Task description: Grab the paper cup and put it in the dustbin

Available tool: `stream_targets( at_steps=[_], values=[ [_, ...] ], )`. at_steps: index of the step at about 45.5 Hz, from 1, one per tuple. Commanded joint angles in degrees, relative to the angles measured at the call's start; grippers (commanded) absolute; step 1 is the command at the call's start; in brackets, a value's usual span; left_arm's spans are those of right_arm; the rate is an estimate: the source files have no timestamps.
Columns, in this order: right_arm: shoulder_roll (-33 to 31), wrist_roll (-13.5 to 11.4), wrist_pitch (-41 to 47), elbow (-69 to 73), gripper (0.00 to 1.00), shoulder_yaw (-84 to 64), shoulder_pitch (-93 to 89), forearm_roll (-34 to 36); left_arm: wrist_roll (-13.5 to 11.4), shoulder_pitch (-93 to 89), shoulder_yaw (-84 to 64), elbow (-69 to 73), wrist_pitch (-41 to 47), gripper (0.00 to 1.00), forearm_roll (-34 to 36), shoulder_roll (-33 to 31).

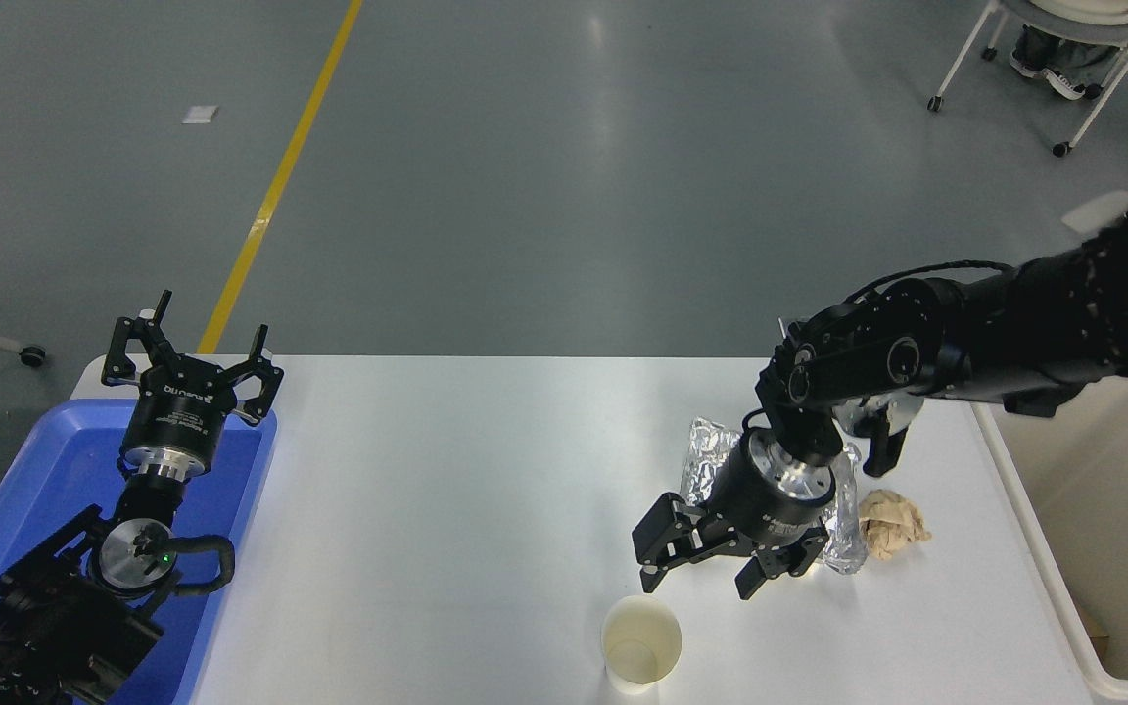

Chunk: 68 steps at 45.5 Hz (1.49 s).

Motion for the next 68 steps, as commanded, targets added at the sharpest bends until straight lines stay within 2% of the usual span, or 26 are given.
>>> stream_targets(
  at_steps=[1,15,18,19,22,23,29,33,34,36,37,59,68],
  values=[
    [0.2,0.0,-0.7,-4.9,1.00,3.0,-7.4,-2.9,0.0,0.0,0.0,0.0,0.0,1.00,0.0,0.0],
    [0.5,0.2,-0.7,-8.9,1.00,5.3,-12.7,-5.2,0.0,0.0,0.0,0.0,0.0,1.00,0.0,0.0],
    [0.4,0.3,-0.8,-9.3,0.96,5.6,-13.5,-5.7,0.0,0.0,0.0,0.0,0.0,1.00,0.0,0.0],
    [0.4,0.3,-0.8,-9.4,0.90,5.6,-13.7,-6.0,0.0,0.0,0.0,0.0,0.0,1.00,0.0,0.0],
    [0.3,0.6,-0.8,-10.0,0.61,5.6,-14.1,-6.9,0.0,0.0,0.0,0.0,0.0,1.00,0.0,0.0],
    [0.3,1.0,-0.8,-10.0,0.55,5.6,-14.3,-7.3,0.0,0.0,0.0,0.0,0.0,1.00,0.0,0.0],
    [0.3,2.8,-0.8,-10.1,0.32,5.1,-14.8,-9.8,0.0,0.0,0.0,0.0,0.0,1.00,0.0,0.0],
    [0.2,3.1,-0.7,-10.1,0.25,4.9,-14.9,-10.1,0.0,0.0,0.0,0.0,0.0,1.00,0.0,0.0],
    [0.2,3.1,-0.6,-10.1,0.20,4.9,-14.8,-10.1,0.0,0.0,0.0,0.0,0.0,1.00,0.0,0.0],
    [0.2,3.1,-0.6,-10.1,0.02,4.9,-14.8,-10.2,0.0,0.0,0.0,0.0,0.0,1.00,0.0,0.0],
    [0.2,3.1,-0.6,-10.1,0.00,4.9,-14.8,-10.2,0.0,0.0,0.0,0.0,0.0,1.00,0.0,0.0],
    [-0.5,3.1,0.3,-9.6,0.00,4.4,-11.6,-9.8,0.0,0.0,0.0,0.0,0.0,1.00,0.0,0.0],
    [-8.4,3.0,5.2,-2.4,0.00,1.3,3.6,-9.1,0.0,0.0,-0.1,0.0,0.0,1.00,0.0,0.0]
  ],
)
